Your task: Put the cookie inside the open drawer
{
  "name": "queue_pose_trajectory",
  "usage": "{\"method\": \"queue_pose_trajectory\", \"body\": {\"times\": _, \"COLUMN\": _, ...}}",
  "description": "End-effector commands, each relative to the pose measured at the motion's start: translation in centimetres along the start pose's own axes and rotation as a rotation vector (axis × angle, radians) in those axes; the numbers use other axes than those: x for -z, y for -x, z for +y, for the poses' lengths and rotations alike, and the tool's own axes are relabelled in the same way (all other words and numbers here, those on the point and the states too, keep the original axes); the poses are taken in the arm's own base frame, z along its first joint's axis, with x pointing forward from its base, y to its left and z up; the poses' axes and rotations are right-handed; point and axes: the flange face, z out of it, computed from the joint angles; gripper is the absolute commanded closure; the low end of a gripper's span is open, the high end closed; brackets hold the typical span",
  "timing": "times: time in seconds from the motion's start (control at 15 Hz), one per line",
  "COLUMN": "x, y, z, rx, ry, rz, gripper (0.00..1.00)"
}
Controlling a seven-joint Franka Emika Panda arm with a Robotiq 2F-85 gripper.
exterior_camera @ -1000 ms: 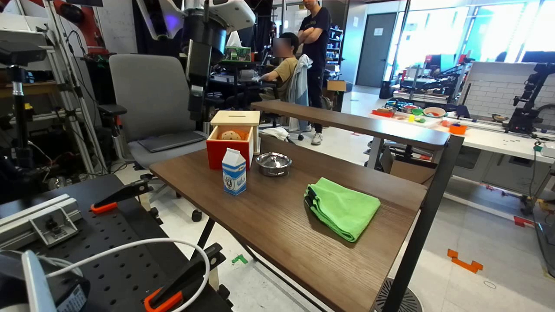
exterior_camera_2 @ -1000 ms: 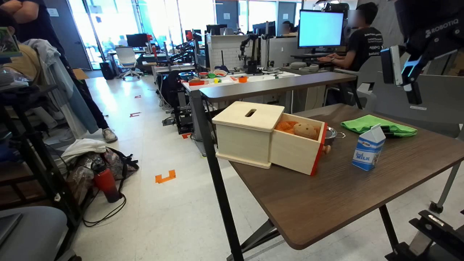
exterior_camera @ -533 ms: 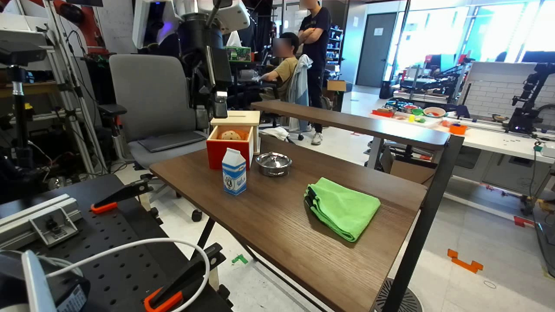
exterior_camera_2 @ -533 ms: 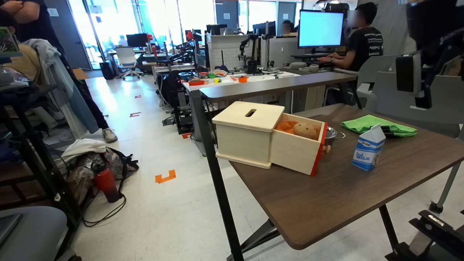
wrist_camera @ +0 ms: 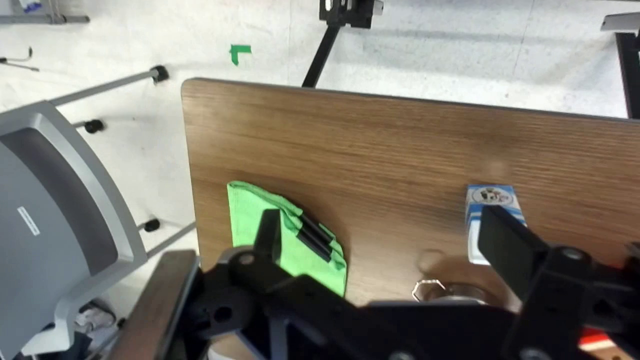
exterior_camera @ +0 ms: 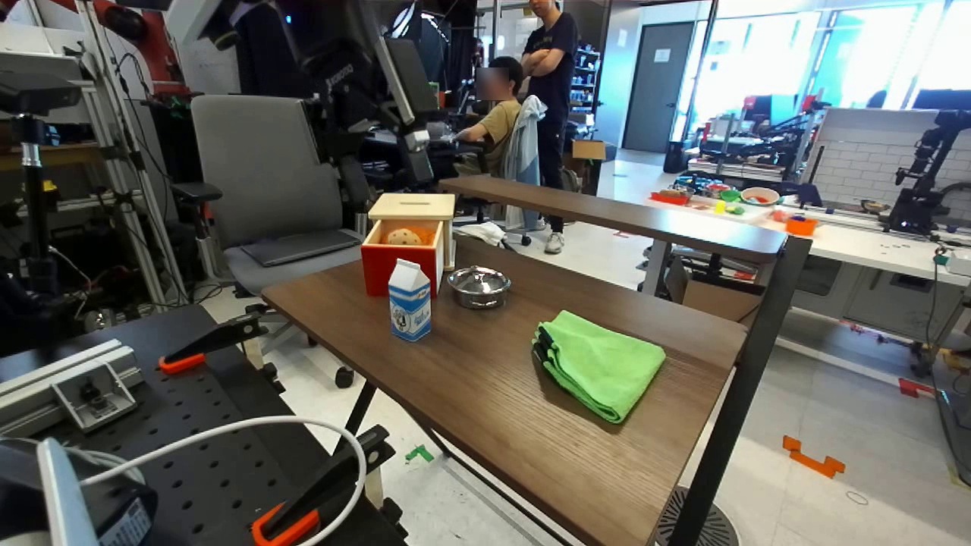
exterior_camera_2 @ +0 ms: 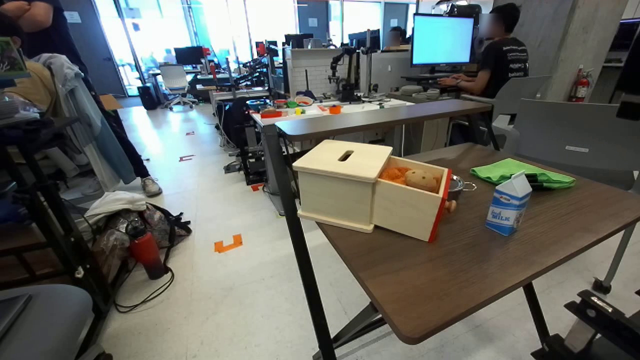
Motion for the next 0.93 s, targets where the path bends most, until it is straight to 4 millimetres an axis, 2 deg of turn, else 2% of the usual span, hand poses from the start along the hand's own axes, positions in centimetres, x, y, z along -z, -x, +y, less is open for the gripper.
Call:
{"method": "queue_pose_trajectory", "body": {"times": 0.0, "x": 0.4, "y": 0.3, "z": 0.9, "rx": 0.013, "ry": -0.029, "rz": 0.041, "gripper": 0.00}}
{"method": "queue_pose_trajectory", "body": {"times": 0.13, "x": 0.4, "y": 0.6, "z": 1.7, "rx": 0.012, "ry": -0.035, "rz": 0.049, "gripper": 0.00}}
{"method": "queue_pose_trajectory", "body": {"times": 0.33, "x": 0.2, "y": 0.6, "z": 0.9, "rx": 0.021, "ry": -0.035, "rz": 0.044, "gripper": 0.00}}
{"method": "queue_pose_trajectory", "body": {"times": 0.6, "x": 0.2, "y": 0.5, "z": 0.8, "rx": 0.022, "ry": -0.035, "rz": 0.044, "gripper": 0.00}}
{"method": "queue_pose_trajectory", "body": {"times": 0.87, "x": -4.8, "y": 3.5, "z": -2.3, "rx": 0.194, "ry": -0.055, "rz": -0.154, "gripper": 0.00}}
